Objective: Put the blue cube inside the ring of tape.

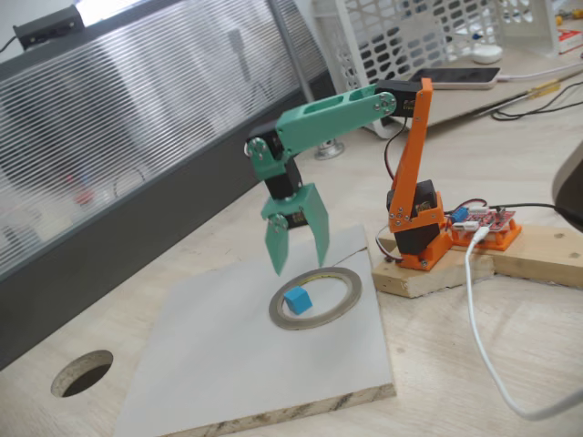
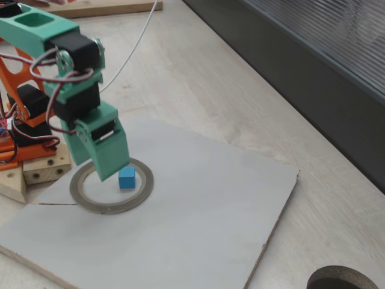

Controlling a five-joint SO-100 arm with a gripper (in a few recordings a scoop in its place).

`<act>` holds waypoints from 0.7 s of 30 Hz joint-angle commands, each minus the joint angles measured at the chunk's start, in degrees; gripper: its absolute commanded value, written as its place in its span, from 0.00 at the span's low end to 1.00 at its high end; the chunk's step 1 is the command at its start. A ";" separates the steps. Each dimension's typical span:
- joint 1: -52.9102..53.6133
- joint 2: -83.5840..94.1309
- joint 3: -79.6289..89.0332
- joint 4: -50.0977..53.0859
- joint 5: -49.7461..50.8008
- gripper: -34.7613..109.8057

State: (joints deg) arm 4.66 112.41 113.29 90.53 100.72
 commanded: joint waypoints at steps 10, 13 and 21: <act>0.70 9.76 -7.91 8.79 0.00 0.58; 0.79 11.51 -7.38 15.73 -0.09 0.58; 0.79 10.90 -7.12 20.13 -0.18 0.57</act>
State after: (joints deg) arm 4.66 121.82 106.79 109.07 100.28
